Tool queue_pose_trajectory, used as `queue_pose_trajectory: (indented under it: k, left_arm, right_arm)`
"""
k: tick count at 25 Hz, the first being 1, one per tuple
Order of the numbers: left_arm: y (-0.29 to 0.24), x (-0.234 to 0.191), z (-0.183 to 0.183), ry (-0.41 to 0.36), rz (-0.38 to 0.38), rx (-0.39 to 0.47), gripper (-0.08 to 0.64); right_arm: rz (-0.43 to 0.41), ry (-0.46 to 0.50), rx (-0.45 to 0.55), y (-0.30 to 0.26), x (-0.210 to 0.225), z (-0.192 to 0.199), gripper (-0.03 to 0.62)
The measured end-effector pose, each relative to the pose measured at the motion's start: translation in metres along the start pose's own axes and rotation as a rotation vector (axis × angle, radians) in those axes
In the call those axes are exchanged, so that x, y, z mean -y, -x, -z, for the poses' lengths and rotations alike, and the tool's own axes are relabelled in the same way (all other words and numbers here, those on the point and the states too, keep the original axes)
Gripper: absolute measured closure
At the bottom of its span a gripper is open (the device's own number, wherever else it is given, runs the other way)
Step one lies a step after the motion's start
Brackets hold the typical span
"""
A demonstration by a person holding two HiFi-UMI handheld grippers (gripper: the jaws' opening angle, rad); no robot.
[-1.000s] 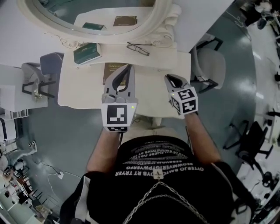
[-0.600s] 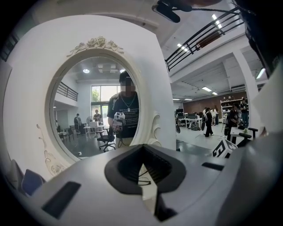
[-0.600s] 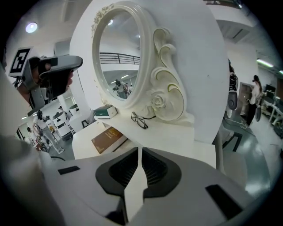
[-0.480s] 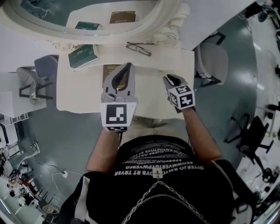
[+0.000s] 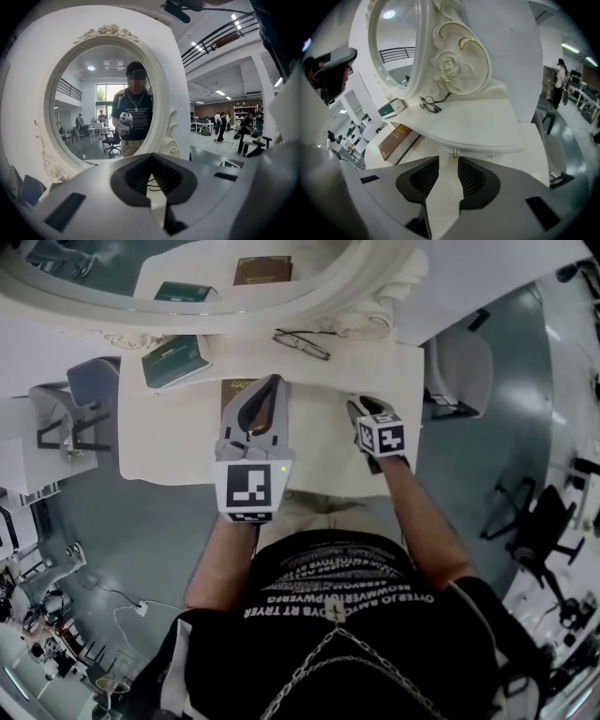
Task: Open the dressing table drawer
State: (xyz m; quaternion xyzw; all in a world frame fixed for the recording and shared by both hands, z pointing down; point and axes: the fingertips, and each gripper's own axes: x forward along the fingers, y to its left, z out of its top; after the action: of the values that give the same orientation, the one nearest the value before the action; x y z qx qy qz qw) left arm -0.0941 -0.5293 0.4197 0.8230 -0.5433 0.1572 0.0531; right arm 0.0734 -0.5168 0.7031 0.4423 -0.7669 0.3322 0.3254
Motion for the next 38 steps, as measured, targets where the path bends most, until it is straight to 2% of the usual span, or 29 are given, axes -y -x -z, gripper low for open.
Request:
queue_pose_trajectory:
  k: [4,15,21,38]
  left_arm:
    - [-0.004,-0.003,0.005,0.011,0.002,-0.009,0.557]
    - [-0.009,-0.003,0.007,-0.009,0.010,-0.029,0.557]
    - [-0.004,-0.001,0.005,-0.012,0.003,-0.029,0.557]
    - [0.023,0.022,-0.009,-0.020,-0.007,0.013,0.557]
  right_arm:
    - [-0.002,-0.103,-0.014,-0.016,0.006,0.007,0.480]
    - [-0.008,-0.157,-0.024,-0.034,0.010,-0.002,0.480]
    - [0.042,-0.106,-0.056,-0.034,0.013,-0.002,0.506]
    - [-0.020,-0.041,-0.112,-0.018,0.000,0.029,0.508]
